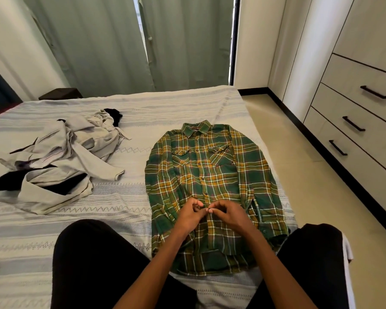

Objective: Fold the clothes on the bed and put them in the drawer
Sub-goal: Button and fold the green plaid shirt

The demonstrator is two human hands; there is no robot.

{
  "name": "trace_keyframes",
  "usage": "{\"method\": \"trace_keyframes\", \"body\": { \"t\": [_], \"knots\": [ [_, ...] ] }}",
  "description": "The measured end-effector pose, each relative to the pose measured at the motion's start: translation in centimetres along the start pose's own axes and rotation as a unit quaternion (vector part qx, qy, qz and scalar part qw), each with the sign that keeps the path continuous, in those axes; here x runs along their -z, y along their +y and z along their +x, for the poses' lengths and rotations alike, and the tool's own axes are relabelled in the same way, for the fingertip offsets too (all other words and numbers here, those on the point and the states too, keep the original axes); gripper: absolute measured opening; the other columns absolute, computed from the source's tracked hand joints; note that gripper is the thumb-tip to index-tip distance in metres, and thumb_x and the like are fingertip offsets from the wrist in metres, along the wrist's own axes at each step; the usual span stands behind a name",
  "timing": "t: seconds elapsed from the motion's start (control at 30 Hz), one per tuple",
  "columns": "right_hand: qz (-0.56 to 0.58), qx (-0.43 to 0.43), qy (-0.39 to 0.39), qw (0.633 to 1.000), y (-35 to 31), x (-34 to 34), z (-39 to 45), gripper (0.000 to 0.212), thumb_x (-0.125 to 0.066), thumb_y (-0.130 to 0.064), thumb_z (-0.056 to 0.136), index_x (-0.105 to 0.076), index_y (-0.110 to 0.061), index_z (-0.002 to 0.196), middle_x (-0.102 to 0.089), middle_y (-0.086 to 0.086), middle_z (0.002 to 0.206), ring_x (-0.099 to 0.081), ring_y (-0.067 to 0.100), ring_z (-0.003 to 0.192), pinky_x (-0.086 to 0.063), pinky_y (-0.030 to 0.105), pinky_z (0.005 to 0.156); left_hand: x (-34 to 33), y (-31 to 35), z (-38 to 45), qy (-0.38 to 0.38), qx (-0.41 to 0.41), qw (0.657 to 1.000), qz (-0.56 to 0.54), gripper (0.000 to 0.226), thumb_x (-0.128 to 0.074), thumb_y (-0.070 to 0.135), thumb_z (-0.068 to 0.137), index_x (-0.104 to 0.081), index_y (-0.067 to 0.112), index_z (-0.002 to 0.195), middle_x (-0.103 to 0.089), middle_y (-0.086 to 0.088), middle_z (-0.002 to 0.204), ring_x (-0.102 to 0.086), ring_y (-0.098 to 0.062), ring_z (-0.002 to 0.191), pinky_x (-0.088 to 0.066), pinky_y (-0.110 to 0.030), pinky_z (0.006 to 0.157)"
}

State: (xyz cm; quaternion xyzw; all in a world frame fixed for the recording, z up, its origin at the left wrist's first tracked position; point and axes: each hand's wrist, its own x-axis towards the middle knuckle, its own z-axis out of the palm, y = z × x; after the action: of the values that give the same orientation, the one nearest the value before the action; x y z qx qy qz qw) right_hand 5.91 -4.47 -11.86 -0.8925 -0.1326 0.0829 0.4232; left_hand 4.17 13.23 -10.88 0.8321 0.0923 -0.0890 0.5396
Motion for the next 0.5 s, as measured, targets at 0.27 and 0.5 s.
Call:
{"method": "trace_keyframes", "body": {
  "t": [0.27, 0.5],
  "knots": [
    [-0.049, -0.041, 0.053, 0.997, 0.5, 2.9, 4.7, 0.023, -0.056, -0.040, 0.100, -0.071, -0.026, 0.110, -0.072, -0.007, 0.099, -0.064, 0.009, 0.086, -0.056, 0.037, 0.079, 2.5, 2.1, 4.3, 0.050, -0.063, 0.995, 0.063, 0.005, -0.059, 0.023, 0.097, -0.064, 0.026, 0.097, -0.064, 0.010, 0.094, -0.062, -0.011, 0.088, -0.053, -0.032, 0.081],
    [-0.103, -0.067, -0.006, 0.992, 0.0, 6.3, 17.1, 0.026, -0.054, -0.040, 0.101, -0.069, -0.025, 0.117, -0.071, -0.003, 0.109, -0.064, 0.012, 0.093, -0.054, 0.033, 0.084, 6.6, 6.8, 16.3, 0.085, -0.073, 0.986, 0.122, 0.023, -0.054, 0.023, 0.101, -0.059, 0.022, 0.123, -0.059, 0.010, 0.115, -0.057, 0.000, 0.086, -0.048, -0.019, 0.068]
  ]
}}
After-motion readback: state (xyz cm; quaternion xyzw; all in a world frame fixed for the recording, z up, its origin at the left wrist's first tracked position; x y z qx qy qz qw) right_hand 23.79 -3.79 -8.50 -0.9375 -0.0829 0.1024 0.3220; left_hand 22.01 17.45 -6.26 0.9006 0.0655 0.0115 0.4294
